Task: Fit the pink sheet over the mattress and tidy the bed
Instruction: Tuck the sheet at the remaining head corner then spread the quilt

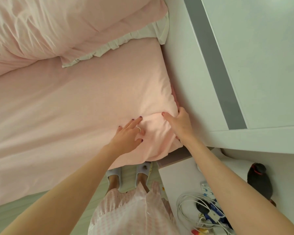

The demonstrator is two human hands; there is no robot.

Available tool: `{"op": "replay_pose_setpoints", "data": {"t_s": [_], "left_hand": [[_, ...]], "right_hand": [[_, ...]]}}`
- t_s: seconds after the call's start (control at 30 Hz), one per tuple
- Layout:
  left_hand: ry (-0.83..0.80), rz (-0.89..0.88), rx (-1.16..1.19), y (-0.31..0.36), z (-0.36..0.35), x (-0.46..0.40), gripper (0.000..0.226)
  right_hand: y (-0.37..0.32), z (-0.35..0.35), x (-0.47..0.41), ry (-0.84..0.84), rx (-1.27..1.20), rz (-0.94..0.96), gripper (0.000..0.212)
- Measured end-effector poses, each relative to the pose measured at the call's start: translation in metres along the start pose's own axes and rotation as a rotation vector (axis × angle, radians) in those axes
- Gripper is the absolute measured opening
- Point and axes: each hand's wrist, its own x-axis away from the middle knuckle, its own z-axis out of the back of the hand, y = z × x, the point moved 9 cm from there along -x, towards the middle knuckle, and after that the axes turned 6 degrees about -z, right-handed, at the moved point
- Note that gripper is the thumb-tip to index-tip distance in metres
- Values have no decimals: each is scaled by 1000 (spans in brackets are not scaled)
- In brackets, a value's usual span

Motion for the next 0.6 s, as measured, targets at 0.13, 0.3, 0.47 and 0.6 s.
{"op": "replay_pose_setpoints", "data": {"t_s": [0.13,0.3,0.47,0.6], "left_hand": [[-87,76,-67,-10,-10,0,32],[-34,90,-72,-4,-9,-2,40],[-31,86,-102,-7,-15,-1,37],[-18,63,-107,-9,-19,4,33]], "right_hand": [[55,16,0,34,-122,-206,20],[65,5,5,11,-287,-218,18],[73,9,9,15,-318,-122,21],[88,22,12,159,-172,-75,43]]}}
